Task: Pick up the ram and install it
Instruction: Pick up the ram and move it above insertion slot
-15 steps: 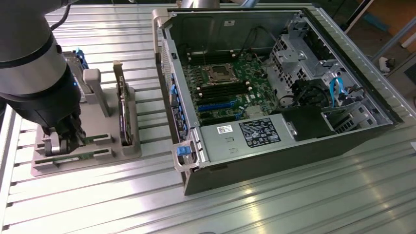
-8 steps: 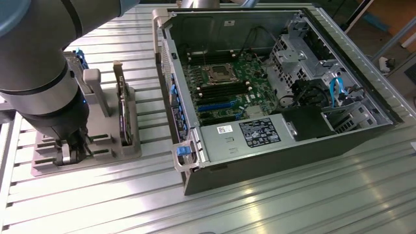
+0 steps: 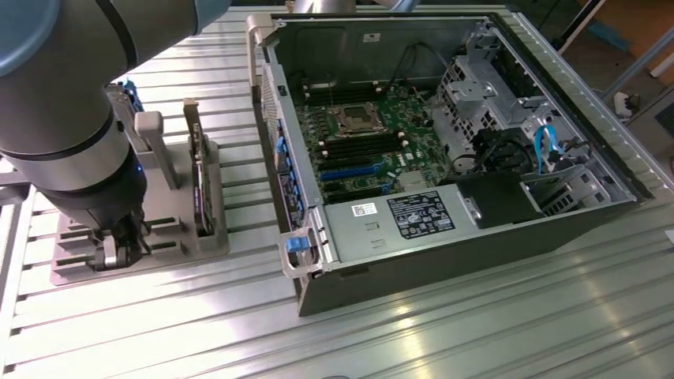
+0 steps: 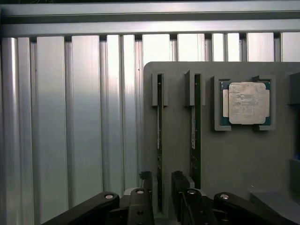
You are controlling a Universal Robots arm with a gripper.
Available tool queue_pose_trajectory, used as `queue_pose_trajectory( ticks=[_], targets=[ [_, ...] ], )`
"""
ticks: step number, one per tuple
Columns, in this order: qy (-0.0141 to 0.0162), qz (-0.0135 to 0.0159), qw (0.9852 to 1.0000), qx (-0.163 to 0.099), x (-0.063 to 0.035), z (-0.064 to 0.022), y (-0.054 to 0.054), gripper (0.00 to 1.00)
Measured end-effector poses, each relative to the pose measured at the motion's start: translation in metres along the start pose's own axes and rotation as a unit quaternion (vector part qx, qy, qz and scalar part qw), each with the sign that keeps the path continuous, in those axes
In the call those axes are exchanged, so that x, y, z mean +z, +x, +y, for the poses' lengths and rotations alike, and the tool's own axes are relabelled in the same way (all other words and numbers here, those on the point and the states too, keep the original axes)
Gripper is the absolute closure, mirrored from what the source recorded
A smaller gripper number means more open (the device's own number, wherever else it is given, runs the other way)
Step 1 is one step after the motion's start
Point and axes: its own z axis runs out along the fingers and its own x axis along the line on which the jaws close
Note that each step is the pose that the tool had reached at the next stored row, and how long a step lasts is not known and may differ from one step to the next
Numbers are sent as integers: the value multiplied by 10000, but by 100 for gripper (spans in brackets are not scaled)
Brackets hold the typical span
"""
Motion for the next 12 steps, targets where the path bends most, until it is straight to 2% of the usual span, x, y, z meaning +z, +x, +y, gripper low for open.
queue_pose_trajectory(
  ticks=[6,12],
  targets=[
    [0,0,10000,0,51,-2,0,69],
    [0,0,10000,0,55,-2,0,69]
  ],
)
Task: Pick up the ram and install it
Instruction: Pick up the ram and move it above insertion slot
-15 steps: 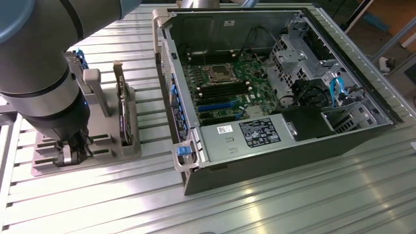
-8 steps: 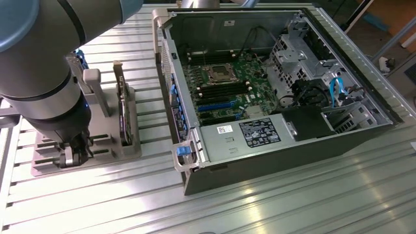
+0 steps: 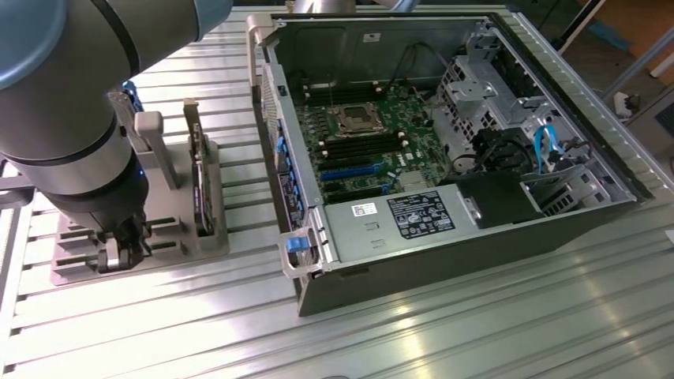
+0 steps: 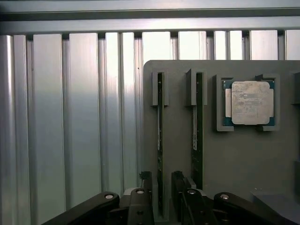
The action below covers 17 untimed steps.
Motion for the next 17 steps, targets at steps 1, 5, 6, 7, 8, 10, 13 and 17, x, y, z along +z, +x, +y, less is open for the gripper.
queue_pose_trajectory(
  ticks=[1,5,6,7,8,10,13,17],
  targets=[
    [1,-1,10000,0,2,0,-2,69],
    [0,0,10000,0,6,4,-25,69],
    [0,0,10000,0,8,6,-33,69],
    [1,-1,10000,0,12,9,-38,69],
    [1,-1,10000,0,15,12,-42,69],
    [0,0,10000,0,19,22,-53,69],
    [0,0,10000,0,29,55,-58,69],
    [1,-1,10000,-1,52,80,-57,69]
  ],
)
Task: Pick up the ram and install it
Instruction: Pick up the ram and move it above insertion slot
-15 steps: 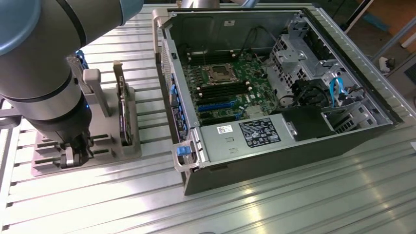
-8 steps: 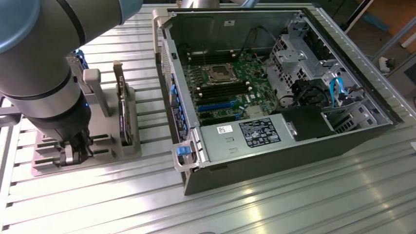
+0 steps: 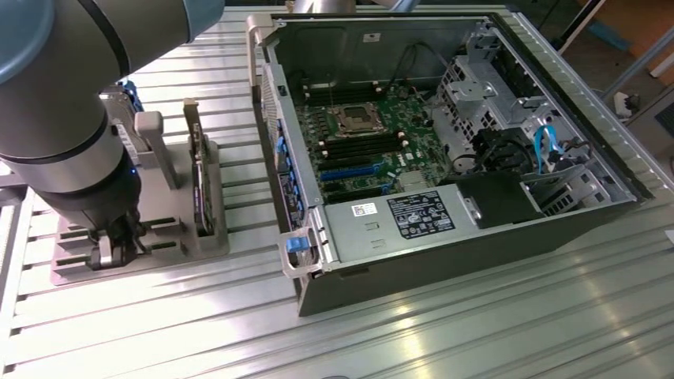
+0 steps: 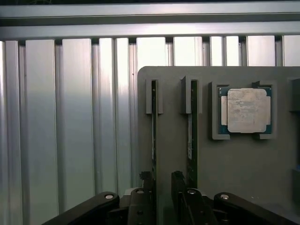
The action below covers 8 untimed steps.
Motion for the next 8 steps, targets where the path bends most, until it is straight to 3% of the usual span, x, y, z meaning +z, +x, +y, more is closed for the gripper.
queue_pose_trajectory(
  ticks=[8],
  targets=[
    [-1,1,10000,0,19,5,0,69]
  ],
)
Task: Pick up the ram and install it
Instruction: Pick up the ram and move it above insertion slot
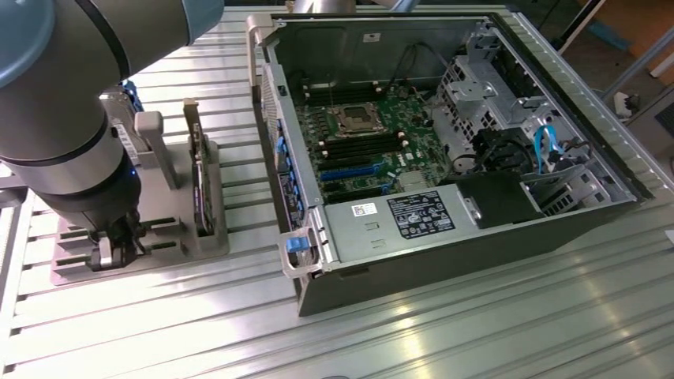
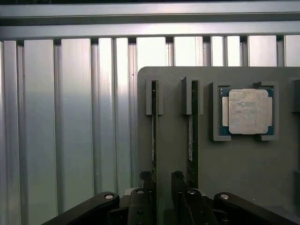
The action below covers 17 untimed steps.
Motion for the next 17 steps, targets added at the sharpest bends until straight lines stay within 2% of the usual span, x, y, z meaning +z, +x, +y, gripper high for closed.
queue_pose_trajectory(
  ticks=[17],
  targets=[
    [1,-1,10000,0,48,-2,5,69]
  ],
)
